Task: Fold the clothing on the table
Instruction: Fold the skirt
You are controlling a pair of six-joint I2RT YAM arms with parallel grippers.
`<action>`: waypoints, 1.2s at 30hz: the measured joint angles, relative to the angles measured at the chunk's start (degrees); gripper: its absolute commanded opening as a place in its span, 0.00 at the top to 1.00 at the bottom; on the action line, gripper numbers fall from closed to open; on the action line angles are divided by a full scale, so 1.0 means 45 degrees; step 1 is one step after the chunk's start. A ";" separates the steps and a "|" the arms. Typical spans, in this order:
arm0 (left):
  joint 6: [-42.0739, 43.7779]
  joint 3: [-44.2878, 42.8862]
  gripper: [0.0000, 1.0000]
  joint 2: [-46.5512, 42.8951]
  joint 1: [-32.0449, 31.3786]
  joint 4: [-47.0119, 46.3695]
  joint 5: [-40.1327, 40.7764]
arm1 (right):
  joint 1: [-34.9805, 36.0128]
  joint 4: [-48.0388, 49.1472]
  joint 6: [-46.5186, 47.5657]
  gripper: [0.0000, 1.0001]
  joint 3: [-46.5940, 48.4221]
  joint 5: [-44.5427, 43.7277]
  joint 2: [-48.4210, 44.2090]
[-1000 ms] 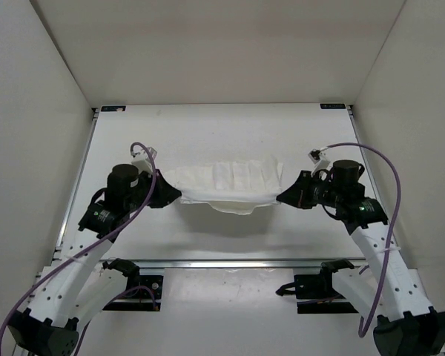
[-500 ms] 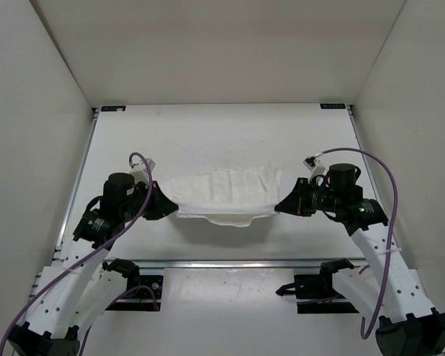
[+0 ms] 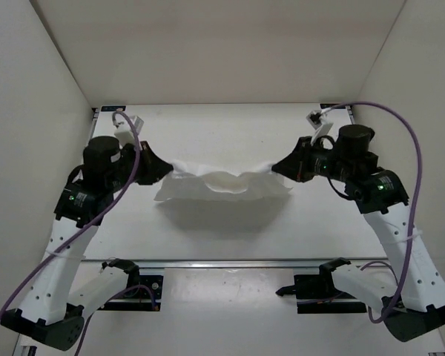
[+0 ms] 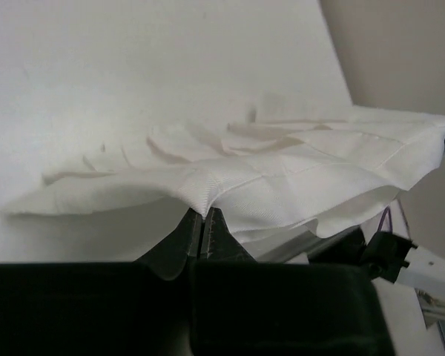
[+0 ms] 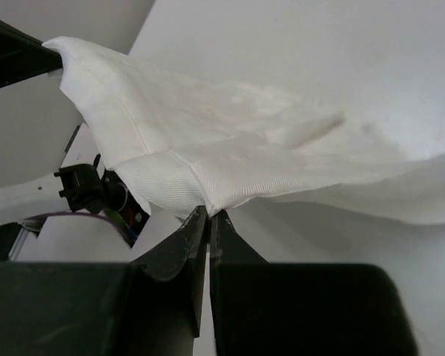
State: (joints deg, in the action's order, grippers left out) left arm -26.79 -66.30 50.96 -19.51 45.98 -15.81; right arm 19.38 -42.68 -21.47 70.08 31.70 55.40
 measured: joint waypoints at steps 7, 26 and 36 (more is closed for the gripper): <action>0.0243 -0.3721 1.00 0.0262 0.0282 -0.0267 0.0053 | -0.0928 0.0457 0.0495 1.00 0.2720 0.0243 -0.0117; 0.1413 -1.1200 1.00 1.0219 0.1229 -0.0223 0.0355 | -0.1229 -0.1141 0.2851 1.00 1.2206 -0.0180 1.0501; 0.1263 -0.2375 1.00 0.5017 0.0899 -0.3065 0.0675 | -0.1977 0.0962 0.2803 1.00 0.5289 0.0000 0.7242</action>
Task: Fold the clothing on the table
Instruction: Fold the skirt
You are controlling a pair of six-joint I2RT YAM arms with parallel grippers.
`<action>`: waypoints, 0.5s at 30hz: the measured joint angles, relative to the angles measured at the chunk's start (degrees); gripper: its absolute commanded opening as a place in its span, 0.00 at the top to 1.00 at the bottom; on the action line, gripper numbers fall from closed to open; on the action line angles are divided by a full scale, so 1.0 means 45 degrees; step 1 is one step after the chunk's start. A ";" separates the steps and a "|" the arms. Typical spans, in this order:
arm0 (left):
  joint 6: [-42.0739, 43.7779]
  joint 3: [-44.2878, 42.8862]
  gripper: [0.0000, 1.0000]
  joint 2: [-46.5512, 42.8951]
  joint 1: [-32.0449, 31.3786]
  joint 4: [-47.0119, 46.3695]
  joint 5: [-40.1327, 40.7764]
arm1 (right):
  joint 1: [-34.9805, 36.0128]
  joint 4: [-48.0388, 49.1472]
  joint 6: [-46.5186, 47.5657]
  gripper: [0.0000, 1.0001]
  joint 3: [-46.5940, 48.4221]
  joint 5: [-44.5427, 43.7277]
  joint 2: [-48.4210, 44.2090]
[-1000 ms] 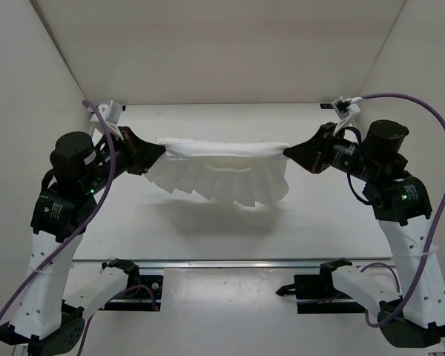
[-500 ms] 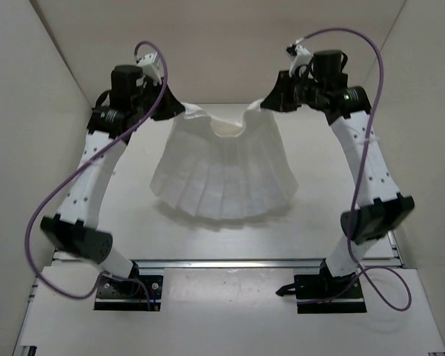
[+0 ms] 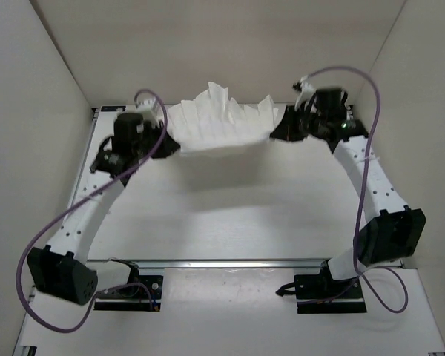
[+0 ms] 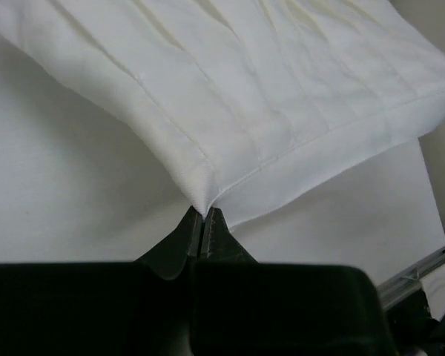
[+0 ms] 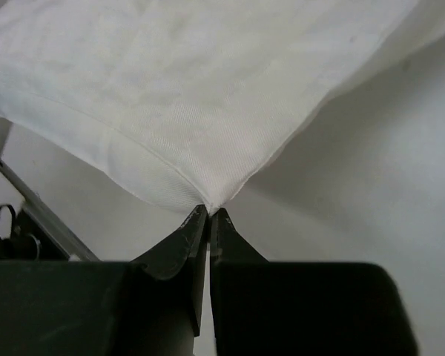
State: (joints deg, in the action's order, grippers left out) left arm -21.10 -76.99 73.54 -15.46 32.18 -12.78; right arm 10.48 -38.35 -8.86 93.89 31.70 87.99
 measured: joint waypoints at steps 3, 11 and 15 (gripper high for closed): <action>-0.0559 0.4692 1.00 -0.1151 -0.0102 -0.1622 -0.0010 | 0.0155 0.1443 -0.0481 1.00 -0.4741 0.0204 -0.0772; -0.1360 1.0302 1.00 -0.1661 -0.1156 -0.1545 -0.0801 | 0.1219 0.2249 -0.2229 1.00 -1.2604 0.0520 -0.3361; -0.1530 1.0574 1.00 -0.3934 -0.1569 -0.1156 -0.0680 | 0.1423 0.2448 -0.2705 1.00 -1.3561 0.0384 -0.6465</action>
State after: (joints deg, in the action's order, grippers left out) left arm -27.99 -29.41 55.83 -22.52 26.98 -15.84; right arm 16.88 -27.33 -21.04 32.86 33.43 58.89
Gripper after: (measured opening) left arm 0.034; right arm 0.009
